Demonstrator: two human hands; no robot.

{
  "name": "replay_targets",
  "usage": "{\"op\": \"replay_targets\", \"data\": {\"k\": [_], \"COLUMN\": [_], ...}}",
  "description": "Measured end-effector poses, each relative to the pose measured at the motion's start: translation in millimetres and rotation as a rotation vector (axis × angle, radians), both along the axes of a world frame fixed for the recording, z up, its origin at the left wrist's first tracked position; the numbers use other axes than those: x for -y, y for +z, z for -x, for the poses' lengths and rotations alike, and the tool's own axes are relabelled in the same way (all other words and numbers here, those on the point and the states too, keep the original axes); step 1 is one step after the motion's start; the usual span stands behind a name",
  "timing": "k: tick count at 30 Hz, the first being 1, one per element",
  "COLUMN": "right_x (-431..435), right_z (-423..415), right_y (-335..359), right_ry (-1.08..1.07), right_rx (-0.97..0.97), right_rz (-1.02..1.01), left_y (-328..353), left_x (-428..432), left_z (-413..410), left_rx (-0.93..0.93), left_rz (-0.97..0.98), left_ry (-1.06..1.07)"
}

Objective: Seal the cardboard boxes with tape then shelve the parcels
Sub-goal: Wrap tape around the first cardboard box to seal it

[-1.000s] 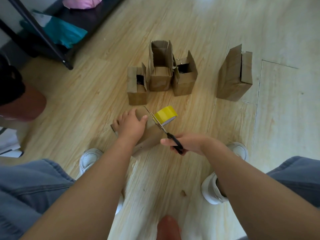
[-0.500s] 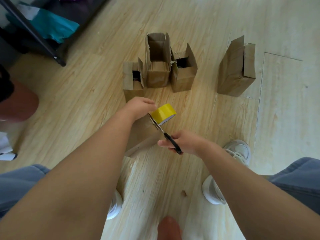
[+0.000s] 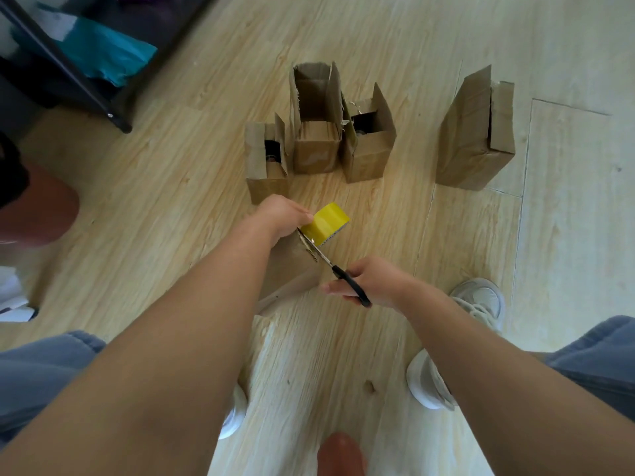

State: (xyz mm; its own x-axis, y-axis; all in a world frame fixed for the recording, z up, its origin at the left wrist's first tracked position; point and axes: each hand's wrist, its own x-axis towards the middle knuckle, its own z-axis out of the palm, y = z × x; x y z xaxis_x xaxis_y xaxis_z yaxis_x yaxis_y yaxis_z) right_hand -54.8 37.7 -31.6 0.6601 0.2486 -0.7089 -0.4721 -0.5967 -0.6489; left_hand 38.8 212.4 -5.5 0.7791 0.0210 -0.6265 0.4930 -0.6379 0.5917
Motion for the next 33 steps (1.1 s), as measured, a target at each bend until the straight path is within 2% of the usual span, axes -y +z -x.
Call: {"op": "replay_targets", "data": {"k": [3,10,13,23,27,33], "right_x": [1.0,-2.9,-1.7,0.5,5.2,18.1], "right_z": [-0.7,-1.3,-0.9,-7.1,3.7,16.5], "right_y": [3.4,10.9,10.0,4.8,-8.2,-28.9], "right_ry": [0.005,0.093,0.160,0.180,0.210,0.224], "right_rx": [-0.006,-0.059,-0.020,-0.017,-0.066,-0.185], "right_rz": [0.007,0.012,0.091,0.200,0.289,0.479], "left_y": [-5.2,-21.7,-24.2,-27.9,-27.3,-33.5], "left_x": [-3.1,-11.8,-14.1,-14.3,-18.0,-21.5], "left_z": [0.1,-1.9,-2.0,-3.1,-6.4,-7.5], "left_rx": [0.003,0.034,0.038,0.098,0.089,0.110], "left_rz": [0.038,-0.019,0.017,0.048,0.092,0.100], "left_ry": [0.020,0.031,0.010,0.081,0.170,0.144]}}
